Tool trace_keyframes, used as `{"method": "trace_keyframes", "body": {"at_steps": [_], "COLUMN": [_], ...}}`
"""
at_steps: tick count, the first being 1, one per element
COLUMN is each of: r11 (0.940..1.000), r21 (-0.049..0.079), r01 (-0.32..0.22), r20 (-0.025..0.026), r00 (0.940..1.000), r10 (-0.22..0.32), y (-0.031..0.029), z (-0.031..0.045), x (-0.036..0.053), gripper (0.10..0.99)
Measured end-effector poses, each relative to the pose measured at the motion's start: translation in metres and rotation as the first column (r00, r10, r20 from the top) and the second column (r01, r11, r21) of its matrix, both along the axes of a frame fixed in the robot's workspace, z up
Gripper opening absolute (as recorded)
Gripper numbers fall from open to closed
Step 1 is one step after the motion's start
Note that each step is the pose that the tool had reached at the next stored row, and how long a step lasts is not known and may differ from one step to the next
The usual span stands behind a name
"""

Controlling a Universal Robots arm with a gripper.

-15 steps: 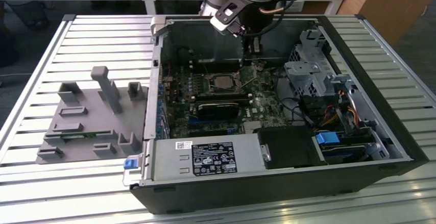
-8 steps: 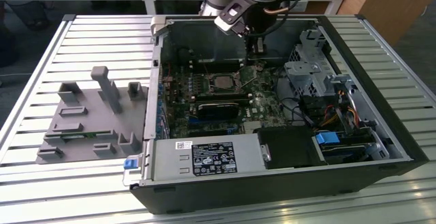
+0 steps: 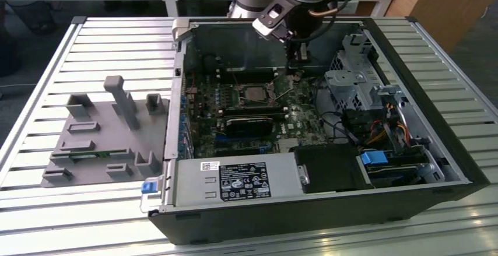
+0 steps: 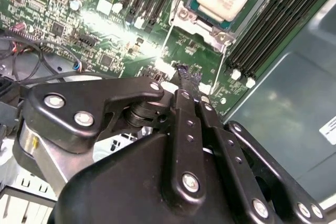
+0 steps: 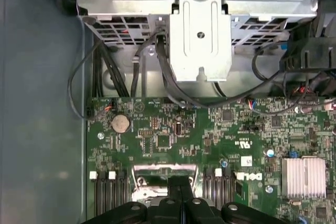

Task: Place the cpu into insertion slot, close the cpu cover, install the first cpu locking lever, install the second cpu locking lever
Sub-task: 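Close the cpu cover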

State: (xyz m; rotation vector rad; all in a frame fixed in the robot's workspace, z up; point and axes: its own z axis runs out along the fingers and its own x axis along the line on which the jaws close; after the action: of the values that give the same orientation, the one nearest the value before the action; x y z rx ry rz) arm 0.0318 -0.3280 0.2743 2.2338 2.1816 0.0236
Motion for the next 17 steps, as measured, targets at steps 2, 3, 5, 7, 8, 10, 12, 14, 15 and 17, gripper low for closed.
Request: {"method": "trace_keyframes", "body": {"at_steps": [2,3,5,7,8,10,12,14,15,17], "r11": [1.0000,1.0000,1.0000,1.0000,1.0000,1.0000,0.9999,0.9998,0.9998,0.9998], "r21": [0.000,0.000,0.000,0.000,0.000,0.000,0.000,0.000,0.000,0.000], "r01": [0.000,0.000,0.000,0.000,0.000,-0.003,-0.014,-0.020,-0.021,-0.021], "r20": [-0.0010,-0.0012,-0.0016,-0.0024,-0.0027,-0.0028,-0.0028,-0.0029,-0.0033,-0.0046], "r00": [1.0000,1.0000,1.0000,1.0000,1.0000,1.0000,0.9999,0.9998,0.9998,0.9998], "r10": [0.000,0.000,0.000,0.000,0.000,0.003,0.014,0.020,0.021,0.021], "y": [0.0000,0.0000,0.0001,0.0002,0.0004,0.0009,0.0015,0.0026,0.0034,0.0049], "z": [-0.0006,-0.0009,-0.0015,-0.0023,-0.0028,-0.0038,-0.0052,-0.0071,-0.0083,-0.0102], "x": [0.0032,0.0043,0.0060,0.0085,0.0095,0.0106,0.0109,0.0116,0.0121,0.0138], "gripper": [0.106,0.106,0.106,0.106,0.106,0.106,0.106,0.106,0.106,0.106]}}
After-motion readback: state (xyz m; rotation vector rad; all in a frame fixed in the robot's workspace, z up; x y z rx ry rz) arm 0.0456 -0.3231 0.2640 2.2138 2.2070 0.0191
